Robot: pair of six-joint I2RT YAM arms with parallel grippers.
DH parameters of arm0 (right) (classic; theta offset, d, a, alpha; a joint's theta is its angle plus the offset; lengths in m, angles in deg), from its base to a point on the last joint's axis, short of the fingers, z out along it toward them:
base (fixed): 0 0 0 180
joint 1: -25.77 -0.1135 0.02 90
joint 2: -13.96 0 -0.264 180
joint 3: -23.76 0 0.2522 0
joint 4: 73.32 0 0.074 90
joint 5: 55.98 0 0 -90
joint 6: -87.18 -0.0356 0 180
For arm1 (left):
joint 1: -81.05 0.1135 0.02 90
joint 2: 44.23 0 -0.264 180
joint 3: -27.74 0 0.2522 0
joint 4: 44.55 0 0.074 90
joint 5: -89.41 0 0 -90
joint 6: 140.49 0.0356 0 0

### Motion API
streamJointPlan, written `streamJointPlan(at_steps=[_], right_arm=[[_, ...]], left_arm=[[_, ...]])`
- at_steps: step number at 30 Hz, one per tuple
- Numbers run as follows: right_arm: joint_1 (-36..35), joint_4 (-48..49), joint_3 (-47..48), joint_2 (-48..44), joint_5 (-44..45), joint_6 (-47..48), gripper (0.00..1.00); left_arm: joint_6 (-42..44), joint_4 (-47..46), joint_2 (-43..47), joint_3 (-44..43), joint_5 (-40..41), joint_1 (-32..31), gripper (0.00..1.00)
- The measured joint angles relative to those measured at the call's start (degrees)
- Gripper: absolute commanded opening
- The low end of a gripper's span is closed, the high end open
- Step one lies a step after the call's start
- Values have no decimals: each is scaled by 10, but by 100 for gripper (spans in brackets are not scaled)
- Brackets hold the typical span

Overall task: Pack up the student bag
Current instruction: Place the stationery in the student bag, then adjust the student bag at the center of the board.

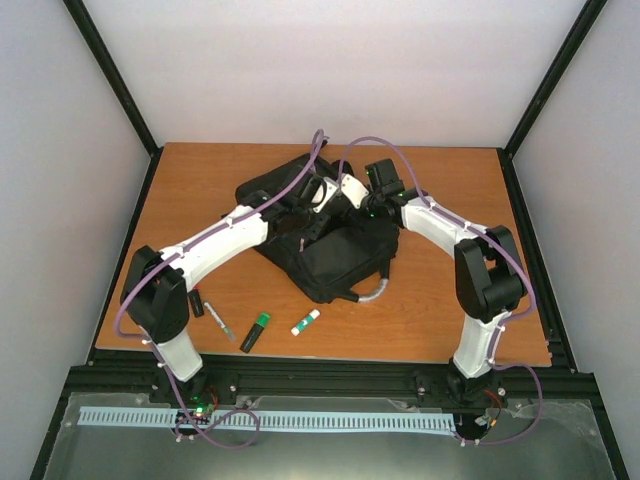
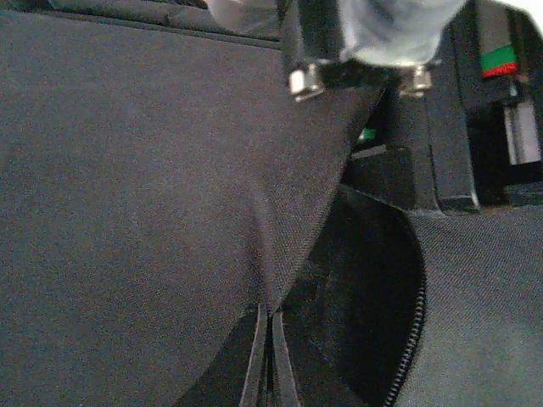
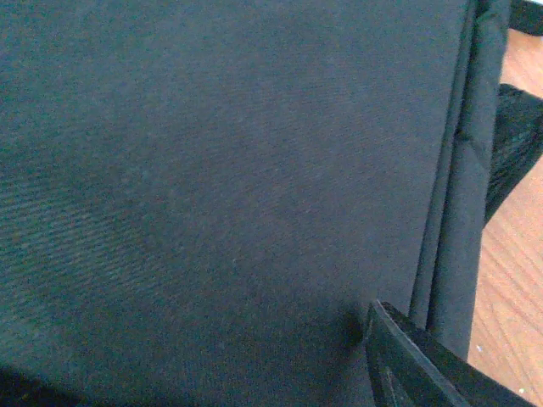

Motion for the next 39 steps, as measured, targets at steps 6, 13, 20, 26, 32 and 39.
streamJointPlan(at_steps=[6,13,20,26,32,39], right_arm=[[-7,73,-23,3,43,-12,12],[-7,124,-71,-16,52,-16,3],[17,118,-71,-22,32,-40,3],[51,86,-100,-78,29,-53,4],[58,36,-157,-163,54,-64,6],[69,-11,-206,-244,74,-79,15]], left_arm=[[-17,-1,25,3,17,-4,59],[-158,16,131,71,138,2,82],[-313,64,185,203,165,54,75],[-358,48,150,255,116,61,72],[-358,-9,17,184,52,61,71],[-332,-15,-168,-37,28,70,70]])
